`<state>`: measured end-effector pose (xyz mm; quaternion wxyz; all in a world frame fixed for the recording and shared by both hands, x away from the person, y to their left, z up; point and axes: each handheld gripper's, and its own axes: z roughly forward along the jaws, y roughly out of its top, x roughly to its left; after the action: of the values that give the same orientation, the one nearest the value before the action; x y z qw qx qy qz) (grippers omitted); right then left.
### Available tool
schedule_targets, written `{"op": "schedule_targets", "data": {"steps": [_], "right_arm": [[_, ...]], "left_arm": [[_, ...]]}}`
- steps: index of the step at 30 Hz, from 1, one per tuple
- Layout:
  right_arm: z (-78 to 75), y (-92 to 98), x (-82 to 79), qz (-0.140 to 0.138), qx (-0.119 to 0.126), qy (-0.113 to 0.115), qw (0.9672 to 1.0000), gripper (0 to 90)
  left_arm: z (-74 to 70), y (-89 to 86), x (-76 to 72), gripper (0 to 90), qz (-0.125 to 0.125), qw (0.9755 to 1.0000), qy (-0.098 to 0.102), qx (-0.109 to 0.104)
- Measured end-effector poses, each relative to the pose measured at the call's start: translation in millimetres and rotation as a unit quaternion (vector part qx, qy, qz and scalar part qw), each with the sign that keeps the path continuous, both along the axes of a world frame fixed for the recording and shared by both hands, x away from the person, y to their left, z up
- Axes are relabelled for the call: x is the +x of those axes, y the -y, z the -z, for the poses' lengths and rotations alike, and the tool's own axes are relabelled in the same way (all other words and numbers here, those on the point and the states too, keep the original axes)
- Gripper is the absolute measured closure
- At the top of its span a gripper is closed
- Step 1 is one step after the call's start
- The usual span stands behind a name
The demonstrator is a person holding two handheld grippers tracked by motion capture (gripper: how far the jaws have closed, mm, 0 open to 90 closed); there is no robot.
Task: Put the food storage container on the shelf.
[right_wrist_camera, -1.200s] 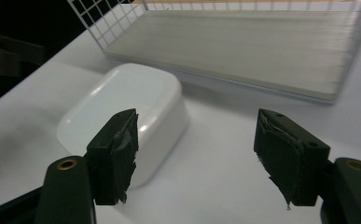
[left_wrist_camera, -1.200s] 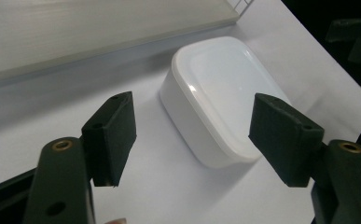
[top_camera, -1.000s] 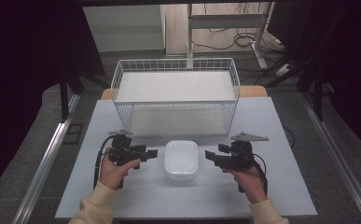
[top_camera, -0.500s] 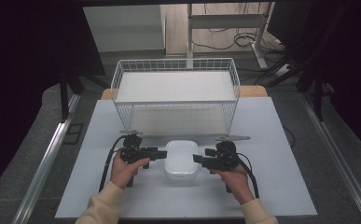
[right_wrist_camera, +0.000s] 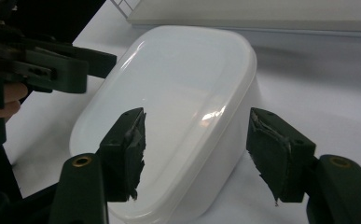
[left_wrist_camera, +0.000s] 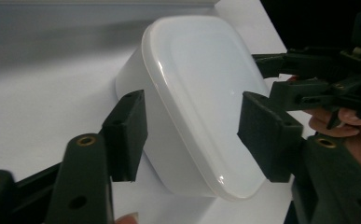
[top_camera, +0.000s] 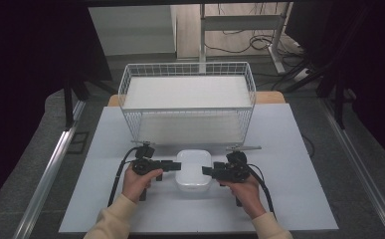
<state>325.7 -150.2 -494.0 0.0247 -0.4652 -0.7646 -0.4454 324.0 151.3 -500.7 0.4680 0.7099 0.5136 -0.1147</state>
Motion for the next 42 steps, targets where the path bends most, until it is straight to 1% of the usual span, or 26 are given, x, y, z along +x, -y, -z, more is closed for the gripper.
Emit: {"op": "schedule_targets", "data": {"steps": [1,2,4,5,6,7,8,9,10,11,12,14,15,17,18,19,20,25,26,27,28,35,36,37,40,42], "right_arm": [[0.8,-0.6,0.1,-0.002,0.002,-0.002,1.0000,39.2],[1.1,-0.8,0.1,-0.002,0.003,-0.003,1.0000,40.2],[1.4,-0.7,0.1,-0.001,0.005,-0.006,1.0000,41.0],[1.6,-0.3,0.3,0.000,0.008,-0.009,0.9999,41.9],[1.8,0.4,0.6,0.002,0.012,-0.013,0.9998,43.4],[2.6,1.6,1.3,0.004,0.018,-0.021,0.9996,47.7],[2.6,1.6,1.3,0.004,0.018,-0.021,0.9996,47.7],[3.1,1.8,1.4,0.003,0.019,-0.025,0.9995,49.6],[3.3,2.3,1.0,0.004,0.019,-0.023,0.9995,51.6],[2.9,3.2,0.7,0.006,0.022,-0.024,0.9995,54.3],[2.3,4.7,0.9,0.010,0.025,-0.031,0.9992,56.7],[1.9,8.1,0.8,0.011,0.036,-0.040,0.9985,60.6],[1.9,11.8,-0.5,0.017,0.053,-0.050,0.9972,64.7],[1.6,15.0,-1.7,0.017,0.064,-0.057,0.9962,68.0],[1.6,15.0,-1.7,0.017,0.064,-0.057,0.9962,68.0],[0.7,16.3,-2.6,0.017,0.068,-0.063,0.9955,69.2],[-0.9,18.3,-4.5,0.015,0.072,-0.064,0.9953,71.0],[-4.0,22.0,-8.9,0.006,0.086,-0.067,0.9940,76.0],[-3.8,22.9,-9.6,0.005,0.091,-0.066,0.9936,77.0],[-4.1,24.0,-10.7,0.003,0.097,-0.070,0.9928,77.9],[-4.0,24.8,-11.1,0.001,0.098,-0.069,0.9928,78.4],[-5.5,25.1,-14.3,-0.005,0.099,-0.062,0.9931,80.4],[-6.0,25.2,-14.9,-0.006,0.098,-0.061,0.9933,80.7],[-6.3,24.9,-15.6,-0.009,0.095,-0.053,0.9940,80.7],[-6.6,24.8,-15.9,-0.010,0.093,-0.050,0.9943,80.7],[-7.7,24.3,-16.4,-0.014,0.090,-0.042,0.9950,80.7]], "left_arm": [[1.3,2.0,-0.4,44.3,0.006,1.0000,0.004,0.007],[3.1,5.7,-0.9,44.8,0.009,0.9999,0.000,0.006],[4.2,7.2,-1.1,45.2,0.013,0.9999,-0.003,0.005],[5.8,9.0,-1.6,46.1,0.011,0.9999,-0.008,-0.002],[6.8,9.6,-1.7,47.2,0.006,0.9999,-0.011,-0.004],[8.2,7.1,-1.9,51.3,0.005,0.9999,-0.009,-0.002],[8.2,7.1,-1.9,54.1,0.005,0.9999,-0.009,-0.002],[8.6,6.1,-2.5,54.1,0.001,1.0000,-0.007,-0.002],[8.3,6.9,-3.5,57.1,-0.008,0.9999,-0.008,-0.007],[7.6,6.2,-4.4,58.5,-0.009,0.9999,-0.005,-0.005],[6.9,5.9,-5.1,60.5,-0.008,0.9999,-0.006,-0.004],[5.6,4.3,-7.3,62.6,-0.006,1.0000,-0.007,-0.004],[4.3,2.6,-8.4,64.8,0.000,1.0000,-0.004,-0.004],[2.4,2.1,-10.9,66.8,0.001,1.0000,0.000,-0.006],[2.4,2.1,-10.9,68.2,0.001,1.0000,0.000,-0.006],[0.8,1.4,-12.6,68.2,0.003,1.0000,0.003,-0.007],[-1.1,1.0,-15.0,70.4,0.004,0.9999,0.006,-0.007],[-5.5,-0.8,-21.0,73.6,0.007,0.9998,0.020,0.002],[-5.5,-0.8,-21.0,74.3,0.007,0.9998,0.020,0.002],[-7.0,-0.9,-23.7,74.8,0.006,0.9997,0.025,0.002],[-7.3,-0.7,-25.2,75.3,0.004,0.9996,0.027,0.000],[-6.9,-5.2,-29.9,78.1,0.007,0.9995,0.028,-0.013],[-7.2,-5.4,-30.5,78.7,0.008,0.9995,0.029,-0.013],[-7.5,-5.5,-31.3,79.1,0.009,0.9994,0.032,-0.011],[-7.7,-5.5,-31.9,79.4,0.008,0.9994,0.032,-0.012],[-8.9,-6.0,-32.6,79.6,0.010,0.9993,0.034,-0.010]]}}
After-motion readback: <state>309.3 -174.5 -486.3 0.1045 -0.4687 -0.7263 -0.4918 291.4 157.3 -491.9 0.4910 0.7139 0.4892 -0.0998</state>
